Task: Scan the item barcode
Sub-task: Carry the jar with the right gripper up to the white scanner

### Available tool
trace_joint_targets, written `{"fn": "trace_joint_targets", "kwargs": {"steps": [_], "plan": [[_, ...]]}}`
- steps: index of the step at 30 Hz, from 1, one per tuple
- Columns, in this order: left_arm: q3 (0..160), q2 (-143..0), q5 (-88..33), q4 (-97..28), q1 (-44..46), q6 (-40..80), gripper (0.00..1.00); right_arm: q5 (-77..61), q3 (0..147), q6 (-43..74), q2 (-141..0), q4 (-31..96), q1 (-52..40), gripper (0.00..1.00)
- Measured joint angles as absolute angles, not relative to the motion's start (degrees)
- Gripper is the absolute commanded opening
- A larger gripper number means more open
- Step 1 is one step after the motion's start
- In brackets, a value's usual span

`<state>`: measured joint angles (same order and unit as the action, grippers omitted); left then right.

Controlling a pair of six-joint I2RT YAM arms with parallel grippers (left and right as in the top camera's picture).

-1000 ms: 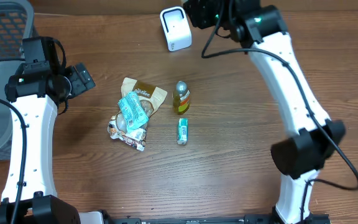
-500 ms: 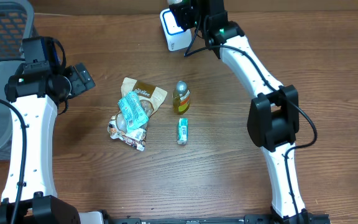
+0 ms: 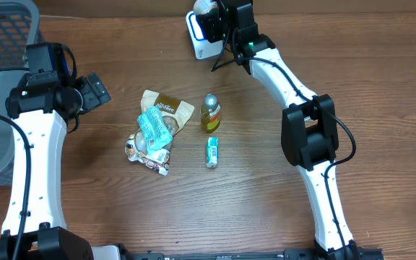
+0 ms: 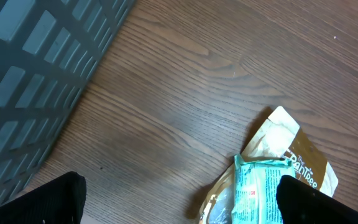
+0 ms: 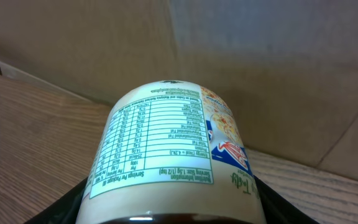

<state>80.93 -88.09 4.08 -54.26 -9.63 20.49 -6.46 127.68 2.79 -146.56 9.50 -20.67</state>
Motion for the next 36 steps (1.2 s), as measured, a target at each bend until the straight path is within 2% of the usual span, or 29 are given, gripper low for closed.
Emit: {"fn": "trace_joint_targets", "kwargs": {"steps": [17,25,30,33,36], "plan": [[80.9,-88.1,4.1,-54.3,-9.6,20.5,1.00,-7.9,127.7,3.1,-146.6,9.7,-20.7,0.18],[80.9,-88.1,4.1,-54.3,-9.6,20.5,1.00,-13.0,127.5,10.4,-145.1,11.1,-19.4,0.18],[80.9,-88.1,4.1,-54.2,-9.6,20.5,1.00,-15.5,127.3,12.6,-137.1,25.5,-14.8,0.22],[80.9,-88.1,4.1,-54.3,-9.6,20.5,1.00,-16.2,127.4,13.3,-128.2,41.5,-8.9,0.22],[80.9,-88.1,4.1,-54.2,-9.6,20.5,1.00,-16.2,128.1,13.5,-123.4,52.4,-3.1,0.22]]}}
